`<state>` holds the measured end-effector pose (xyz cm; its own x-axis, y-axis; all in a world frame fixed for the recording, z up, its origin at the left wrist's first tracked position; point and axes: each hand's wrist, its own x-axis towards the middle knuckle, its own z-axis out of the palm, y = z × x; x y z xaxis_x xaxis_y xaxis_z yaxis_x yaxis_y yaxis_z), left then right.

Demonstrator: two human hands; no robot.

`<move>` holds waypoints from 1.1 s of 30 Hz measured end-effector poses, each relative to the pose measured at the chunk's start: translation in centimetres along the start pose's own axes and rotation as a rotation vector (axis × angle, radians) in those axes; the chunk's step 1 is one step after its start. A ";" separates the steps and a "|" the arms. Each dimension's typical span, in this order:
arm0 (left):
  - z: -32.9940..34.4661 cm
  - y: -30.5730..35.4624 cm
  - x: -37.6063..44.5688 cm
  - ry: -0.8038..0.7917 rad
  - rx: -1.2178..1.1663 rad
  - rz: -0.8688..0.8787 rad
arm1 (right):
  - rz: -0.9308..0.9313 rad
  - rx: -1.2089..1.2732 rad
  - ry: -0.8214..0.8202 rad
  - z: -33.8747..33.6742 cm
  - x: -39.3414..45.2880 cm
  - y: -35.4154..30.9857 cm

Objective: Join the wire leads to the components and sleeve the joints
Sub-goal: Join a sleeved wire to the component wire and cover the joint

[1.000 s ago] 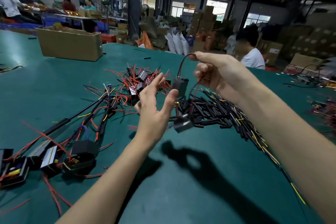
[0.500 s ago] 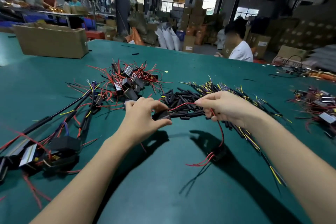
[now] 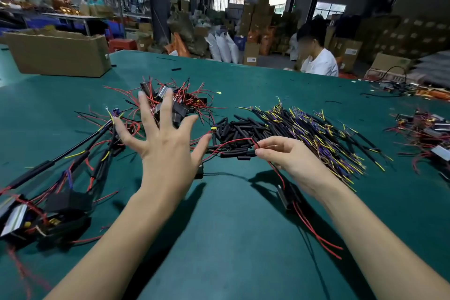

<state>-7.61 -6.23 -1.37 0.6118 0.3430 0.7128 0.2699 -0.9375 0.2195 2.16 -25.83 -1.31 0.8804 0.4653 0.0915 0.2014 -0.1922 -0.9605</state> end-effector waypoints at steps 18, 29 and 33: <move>-1.6 2.9 -0.8 -0.409 -1.160 -0.098 | -0.068 0.474 -0.190 3.6 -2.5 -2.2; -1.6 2.8 -0.1 -0.153 -1.464 -0.348 | -0.089 0.855 -0.023 3.8 -2.1 -2.6; -1.5 1.7 1.0 -0.089 -1.730 -0.635 | 0.014 0.878 0.112 3.0 -1.9 -1.8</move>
<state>-7.59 -7.57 0.70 0.7833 0.5738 0.2391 -0.4898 0.3329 0.8058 -1.17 -23.73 -0.53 0.9265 0.3716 0.0590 -0.1715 0.5566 -0.8129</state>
